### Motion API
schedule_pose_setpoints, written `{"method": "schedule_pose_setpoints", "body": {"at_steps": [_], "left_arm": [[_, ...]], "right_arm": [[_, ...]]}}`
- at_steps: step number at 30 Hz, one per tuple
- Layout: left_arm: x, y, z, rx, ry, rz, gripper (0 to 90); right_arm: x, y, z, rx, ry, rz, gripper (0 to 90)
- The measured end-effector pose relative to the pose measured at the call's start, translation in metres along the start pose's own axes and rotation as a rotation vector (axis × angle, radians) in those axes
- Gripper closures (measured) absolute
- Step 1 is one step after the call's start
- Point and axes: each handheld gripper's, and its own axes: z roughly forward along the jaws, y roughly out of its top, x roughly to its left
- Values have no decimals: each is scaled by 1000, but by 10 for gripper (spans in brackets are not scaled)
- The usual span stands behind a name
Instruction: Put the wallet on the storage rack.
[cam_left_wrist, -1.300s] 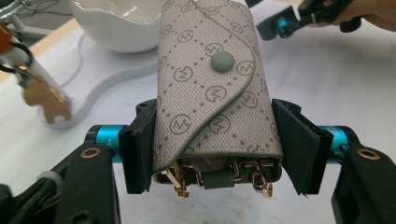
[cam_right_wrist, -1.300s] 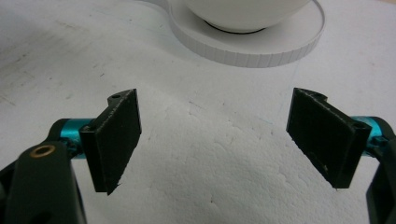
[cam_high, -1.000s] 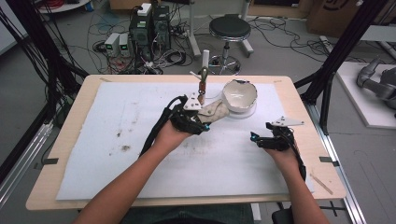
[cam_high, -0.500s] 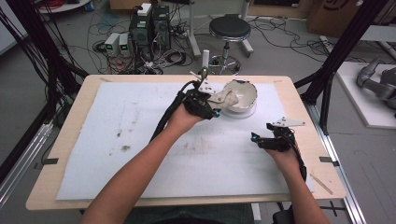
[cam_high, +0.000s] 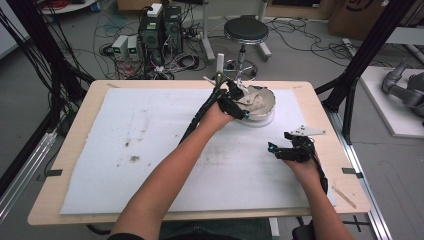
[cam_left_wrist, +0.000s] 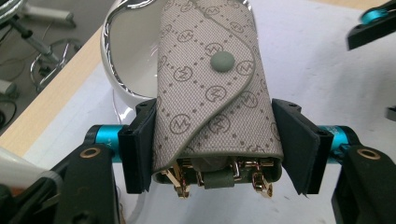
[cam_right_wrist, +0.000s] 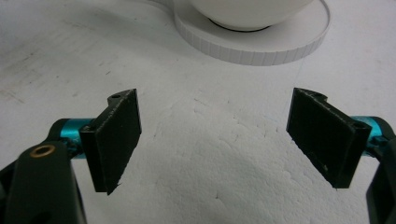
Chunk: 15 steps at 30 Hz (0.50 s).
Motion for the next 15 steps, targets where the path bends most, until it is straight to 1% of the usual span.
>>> {"method": "schedule_pose_setpoints", "body": {"at_steps": [5,6,8,9,11,15], "left_arm": [[2,9,12,7,6,-1,360],[3,10,14,18,6,0,359],[4,12,18,26,11,-2,359],[5,13,20,31,12,-4,357],[4,16,23,49,26,-4,356],[3,21,28,56,36,0,354]], "right_arm": [[0,0,0,3,2,3,181],[0,0,-1,5,2,-1,181],[0,-1,-1,7,3,6,181],[0,-1,-1,11,2,-1,181],[0,-1,-1,7,3,-3,181],[0,-1,-1,7,0,-1,181]]}}
